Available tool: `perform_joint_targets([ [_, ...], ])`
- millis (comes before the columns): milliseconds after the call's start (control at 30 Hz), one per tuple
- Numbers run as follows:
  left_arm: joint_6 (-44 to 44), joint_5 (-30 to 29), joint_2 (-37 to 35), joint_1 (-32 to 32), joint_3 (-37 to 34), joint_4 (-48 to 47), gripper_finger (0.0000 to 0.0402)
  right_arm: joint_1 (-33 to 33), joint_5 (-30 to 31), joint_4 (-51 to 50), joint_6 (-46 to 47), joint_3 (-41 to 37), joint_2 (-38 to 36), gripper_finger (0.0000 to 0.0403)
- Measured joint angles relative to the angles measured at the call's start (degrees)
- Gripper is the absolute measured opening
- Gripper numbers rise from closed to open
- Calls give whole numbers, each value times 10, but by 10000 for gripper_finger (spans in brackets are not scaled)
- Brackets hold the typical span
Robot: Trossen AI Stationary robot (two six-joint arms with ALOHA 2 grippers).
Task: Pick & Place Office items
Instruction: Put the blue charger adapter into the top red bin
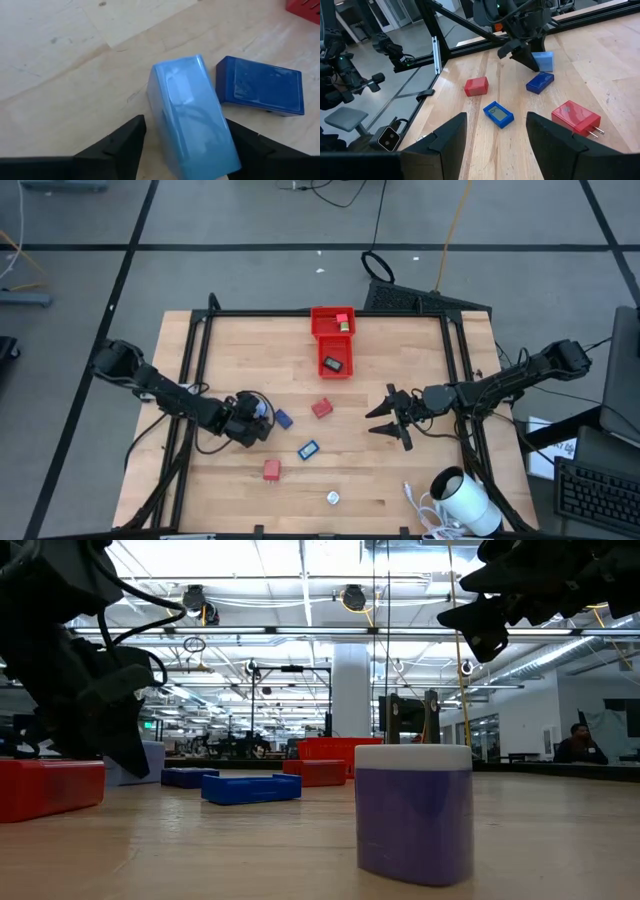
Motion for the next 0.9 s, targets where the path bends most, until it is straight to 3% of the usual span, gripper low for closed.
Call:
perform_joint_targets([
  [433,20,-8,0,0,-1,-3,125,0,0,-4,0,0,0,196],
  [567,32,-15,1,0,-1,0,123,0,0,-5,0,0,0,196],
  [767,53,-17,1,0,-1,0,154,0,0,-5,0,0,0,196],
  [900,65,-21,1,0,-1,0,135,0,0,-5,0,0,0,196],
])
